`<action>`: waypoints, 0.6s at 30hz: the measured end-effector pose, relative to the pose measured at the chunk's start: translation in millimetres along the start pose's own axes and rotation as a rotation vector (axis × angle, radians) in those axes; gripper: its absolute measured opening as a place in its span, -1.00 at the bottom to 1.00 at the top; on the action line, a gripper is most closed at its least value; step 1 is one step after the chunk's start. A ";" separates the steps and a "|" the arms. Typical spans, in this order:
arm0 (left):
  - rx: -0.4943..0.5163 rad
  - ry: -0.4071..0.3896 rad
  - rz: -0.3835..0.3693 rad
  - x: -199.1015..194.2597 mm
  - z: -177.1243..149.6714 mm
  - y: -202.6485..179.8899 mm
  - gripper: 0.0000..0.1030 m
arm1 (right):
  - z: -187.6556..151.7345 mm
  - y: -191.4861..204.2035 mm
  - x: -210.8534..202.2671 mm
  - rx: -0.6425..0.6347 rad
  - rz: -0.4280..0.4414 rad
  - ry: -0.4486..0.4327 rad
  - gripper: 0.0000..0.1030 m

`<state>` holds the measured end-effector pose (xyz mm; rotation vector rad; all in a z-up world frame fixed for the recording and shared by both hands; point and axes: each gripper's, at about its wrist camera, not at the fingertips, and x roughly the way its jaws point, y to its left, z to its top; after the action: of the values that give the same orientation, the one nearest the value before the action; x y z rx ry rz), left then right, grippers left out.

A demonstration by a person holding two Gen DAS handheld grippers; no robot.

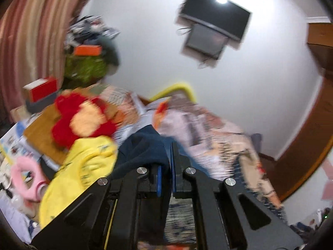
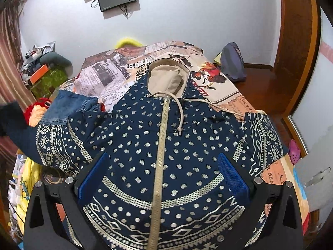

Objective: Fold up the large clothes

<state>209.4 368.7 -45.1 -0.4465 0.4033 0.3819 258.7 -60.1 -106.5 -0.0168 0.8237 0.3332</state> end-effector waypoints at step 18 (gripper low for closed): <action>0.472 0.278 -0.323 80.6 -128.2 -295.6 -0.89 | -21.1 -76.6 6.8 0.027 0.011 0.056 1.00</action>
<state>370.1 81.3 -88.2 -0.0960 0.6614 -0.0954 270.6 -133.9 -134.5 0.0040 0.8840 0.3332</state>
